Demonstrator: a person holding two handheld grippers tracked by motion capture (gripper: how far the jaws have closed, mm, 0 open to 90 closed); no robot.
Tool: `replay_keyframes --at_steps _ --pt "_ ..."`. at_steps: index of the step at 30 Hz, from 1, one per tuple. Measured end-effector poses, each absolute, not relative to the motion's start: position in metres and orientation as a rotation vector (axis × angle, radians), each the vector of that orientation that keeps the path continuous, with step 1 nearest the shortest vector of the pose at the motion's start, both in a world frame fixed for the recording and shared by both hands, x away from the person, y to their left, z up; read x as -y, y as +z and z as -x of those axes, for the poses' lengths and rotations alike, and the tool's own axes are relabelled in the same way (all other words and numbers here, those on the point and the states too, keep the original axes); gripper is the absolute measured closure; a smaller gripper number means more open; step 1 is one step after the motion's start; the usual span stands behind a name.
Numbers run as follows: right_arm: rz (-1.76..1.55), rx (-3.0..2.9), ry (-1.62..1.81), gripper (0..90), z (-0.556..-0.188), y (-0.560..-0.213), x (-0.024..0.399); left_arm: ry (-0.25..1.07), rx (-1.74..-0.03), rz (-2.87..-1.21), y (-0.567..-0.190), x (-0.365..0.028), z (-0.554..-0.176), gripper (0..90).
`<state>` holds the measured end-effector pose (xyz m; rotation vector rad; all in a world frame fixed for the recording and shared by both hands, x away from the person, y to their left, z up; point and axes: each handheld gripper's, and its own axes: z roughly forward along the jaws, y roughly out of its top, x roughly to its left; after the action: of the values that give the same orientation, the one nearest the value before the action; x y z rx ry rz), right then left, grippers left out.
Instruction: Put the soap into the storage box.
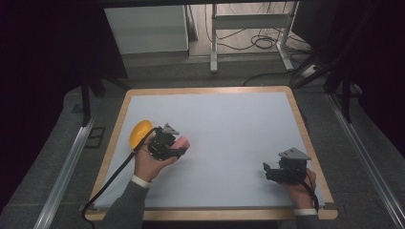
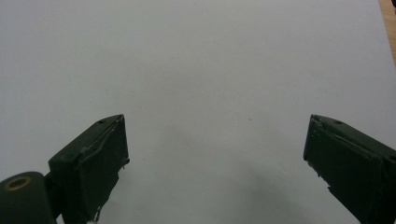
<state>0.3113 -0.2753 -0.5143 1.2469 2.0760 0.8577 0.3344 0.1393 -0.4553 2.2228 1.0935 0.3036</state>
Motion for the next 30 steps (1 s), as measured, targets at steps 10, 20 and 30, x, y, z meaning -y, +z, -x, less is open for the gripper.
replay_keyframes --at_steps 10,20,30 --pt "-1.244 -2.083 0.853 6.2 -0.311 -0.515 0.275 0.334 -1.133 -2.201 -0.455 -0.153 -0.338 59.9" --pt "-1.247 -2.085 0.853 6.2 -0.312 -0.516 0.275 0.358 -1.170 -2.182 -0.452 -0.166 -0.343 59.9" --pt "-1.248 -2.083 0.851 6.2 -0.312 -0.516 0.276 0.371 -1.210 -2.175 -0.454 -0.178 -0.352 59.9"
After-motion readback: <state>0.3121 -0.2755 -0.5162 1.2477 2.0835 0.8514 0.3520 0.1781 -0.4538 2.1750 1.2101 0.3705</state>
